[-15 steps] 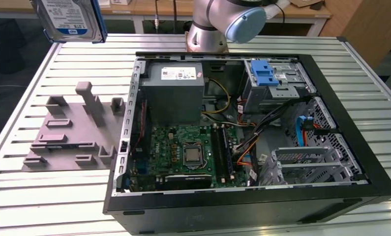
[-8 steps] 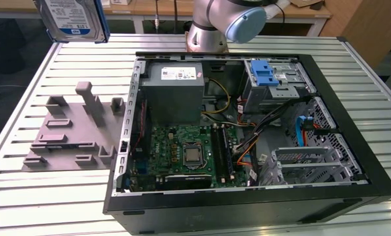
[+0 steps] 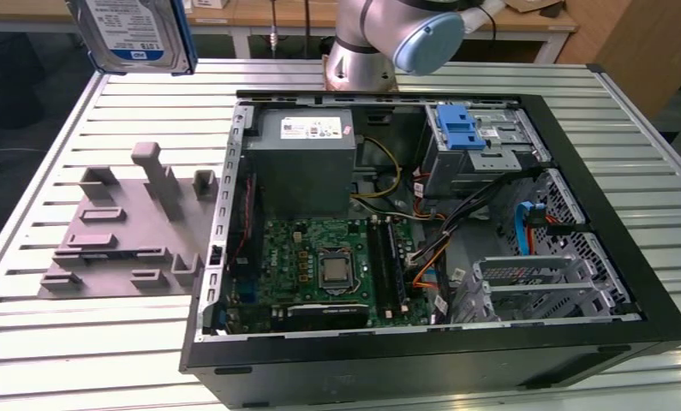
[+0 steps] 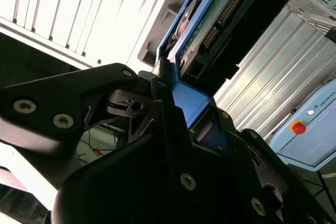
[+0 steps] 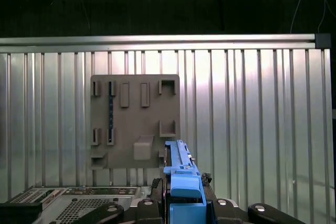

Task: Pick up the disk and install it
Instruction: 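Pick up the disk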

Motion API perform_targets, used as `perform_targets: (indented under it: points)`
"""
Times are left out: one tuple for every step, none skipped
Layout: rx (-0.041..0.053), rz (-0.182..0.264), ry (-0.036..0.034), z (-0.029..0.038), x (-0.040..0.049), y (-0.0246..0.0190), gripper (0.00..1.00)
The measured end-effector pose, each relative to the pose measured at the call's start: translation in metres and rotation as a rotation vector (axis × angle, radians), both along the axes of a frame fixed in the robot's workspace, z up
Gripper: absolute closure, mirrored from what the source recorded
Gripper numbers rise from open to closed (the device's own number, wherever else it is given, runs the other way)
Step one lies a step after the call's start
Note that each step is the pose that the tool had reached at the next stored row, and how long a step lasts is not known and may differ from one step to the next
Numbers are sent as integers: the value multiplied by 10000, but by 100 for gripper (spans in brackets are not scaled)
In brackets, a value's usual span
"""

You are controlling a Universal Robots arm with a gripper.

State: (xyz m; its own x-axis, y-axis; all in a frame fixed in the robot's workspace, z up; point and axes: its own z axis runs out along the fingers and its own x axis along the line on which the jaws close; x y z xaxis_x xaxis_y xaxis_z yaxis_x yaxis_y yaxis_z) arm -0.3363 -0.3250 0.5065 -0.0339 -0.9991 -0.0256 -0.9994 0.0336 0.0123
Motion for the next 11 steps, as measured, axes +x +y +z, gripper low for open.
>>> perform_targets:
  points:
    - [0,0,0,0,9,0,64]
    - [0,-1,0,0,18,0,64]
    - [0,0,0,0,26,0,64]
    - [1,0,-1,0,35,0,64]
    - [0,0,0,0,45,0,64]
    - [0,0,0,0,54,0,64]
    - [0,0,1,0,63,0,64]
    - [1,0,0,0,72,0,64]
    - [0,-1,0,0,82,0,64]
    - [0,0,0,0,92,0,64]
    - [0,0,0,0,104,0,64]
